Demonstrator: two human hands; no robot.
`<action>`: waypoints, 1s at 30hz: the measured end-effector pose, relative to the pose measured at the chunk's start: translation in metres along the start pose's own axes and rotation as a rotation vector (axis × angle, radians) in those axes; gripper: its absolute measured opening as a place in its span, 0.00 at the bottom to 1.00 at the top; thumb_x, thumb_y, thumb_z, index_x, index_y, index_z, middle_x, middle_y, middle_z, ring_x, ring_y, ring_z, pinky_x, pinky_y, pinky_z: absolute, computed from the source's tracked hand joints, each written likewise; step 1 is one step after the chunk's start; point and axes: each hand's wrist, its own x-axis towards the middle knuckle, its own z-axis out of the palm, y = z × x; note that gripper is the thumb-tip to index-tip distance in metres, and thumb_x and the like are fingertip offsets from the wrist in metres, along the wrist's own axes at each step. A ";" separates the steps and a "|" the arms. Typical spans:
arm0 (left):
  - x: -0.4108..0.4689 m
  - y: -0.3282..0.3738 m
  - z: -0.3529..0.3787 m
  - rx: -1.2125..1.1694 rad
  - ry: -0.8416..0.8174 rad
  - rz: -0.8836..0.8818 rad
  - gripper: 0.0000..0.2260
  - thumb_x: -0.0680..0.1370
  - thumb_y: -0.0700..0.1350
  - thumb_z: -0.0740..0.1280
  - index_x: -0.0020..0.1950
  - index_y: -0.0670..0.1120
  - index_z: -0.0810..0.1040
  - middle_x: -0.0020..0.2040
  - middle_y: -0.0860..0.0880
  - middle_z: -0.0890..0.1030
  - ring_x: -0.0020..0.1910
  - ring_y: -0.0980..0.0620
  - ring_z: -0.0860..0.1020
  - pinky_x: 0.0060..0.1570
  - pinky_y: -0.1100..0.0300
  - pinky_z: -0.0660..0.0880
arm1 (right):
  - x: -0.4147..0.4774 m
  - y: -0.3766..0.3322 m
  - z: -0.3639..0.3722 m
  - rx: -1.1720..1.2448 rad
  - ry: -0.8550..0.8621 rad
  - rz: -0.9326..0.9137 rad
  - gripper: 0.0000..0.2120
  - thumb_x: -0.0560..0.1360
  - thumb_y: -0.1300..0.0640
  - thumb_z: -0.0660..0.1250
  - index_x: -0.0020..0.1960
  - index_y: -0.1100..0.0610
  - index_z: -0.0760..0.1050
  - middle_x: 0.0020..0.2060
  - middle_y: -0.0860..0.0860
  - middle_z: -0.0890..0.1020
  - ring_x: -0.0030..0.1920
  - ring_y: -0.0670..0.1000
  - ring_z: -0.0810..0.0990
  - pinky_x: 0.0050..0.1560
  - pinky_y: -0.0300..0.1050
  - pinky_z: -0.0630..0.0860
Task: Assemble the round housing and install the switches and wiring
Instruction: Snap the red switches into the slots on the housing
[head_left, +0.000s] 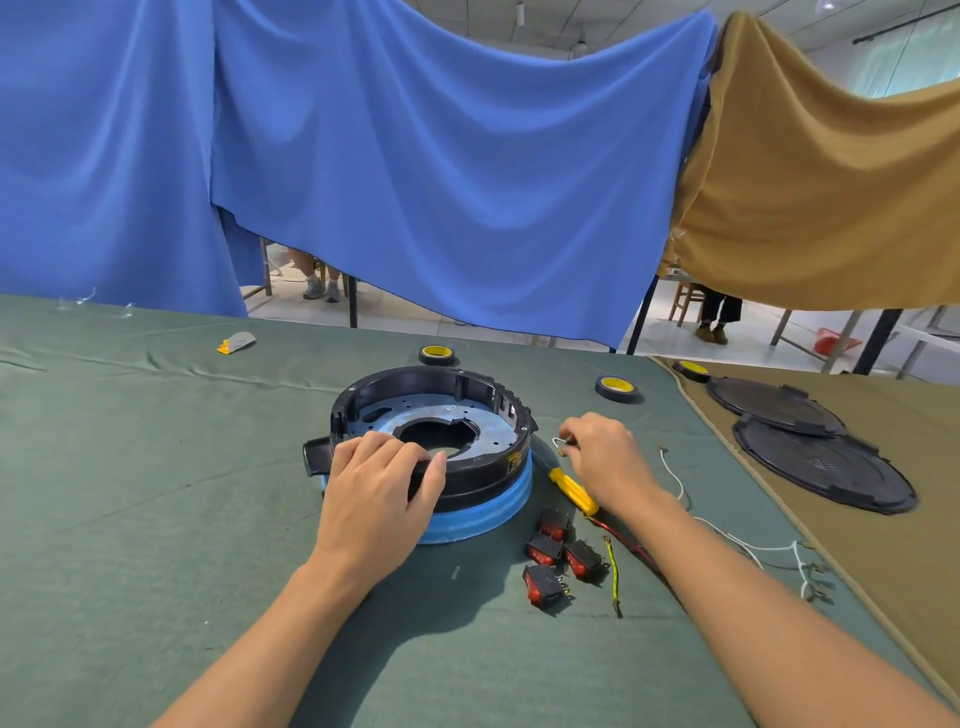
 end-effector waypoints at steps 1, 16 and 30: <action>0.000 -0.001 0.000 0.002 -0.002 0.002 0.18 0.78 0.53 0.59 0.39 0.44 0.82 0.36 0.52 0.81 0.41 0.48 0.79 0.51 0.55 0.66 | 0.000 0.000 0.002 -0.027 -0.025 -0.010 0.07 0.79 0.58 0.64 0.54 0.56 0.79 0.50 0.53 0.80 0.52 0.54 0.78 0.51 0.49 0.77; 0.000 0.002 0.000 -0.007 0.002 0.009 0.19 0.78 0.52 0.58 0.39 0.43 0.82 0.34 0.51 0.81 0.41 0.46 0.79 0.51 0.54 0.66 | -0.039 -0.019 -0.043 0.015 -0.484 -0.206 0.12 0.76 0.46 0.67 0.56 0.49 0.80 0.47 0.46 0.82 0.47 0.46 0.74 0.50 0.45 0.74; -0.001 0.008 -0.011 0.153 0.007 0.098 0.20 0.80 0.52 0.58 0.31 0.45 0.76 0.26 0.51 0.74 0.32 0.46 0.74 0.42 0.53 0.70 | -0.048 -0.026 -0.044 0.312 -0.333 -0.014 0.07 0.72 0.54 0.74 0.43 0.49 0.75 0.40 0.43 0.80 0.42 0.43 0.77 0.38 0.35 0.70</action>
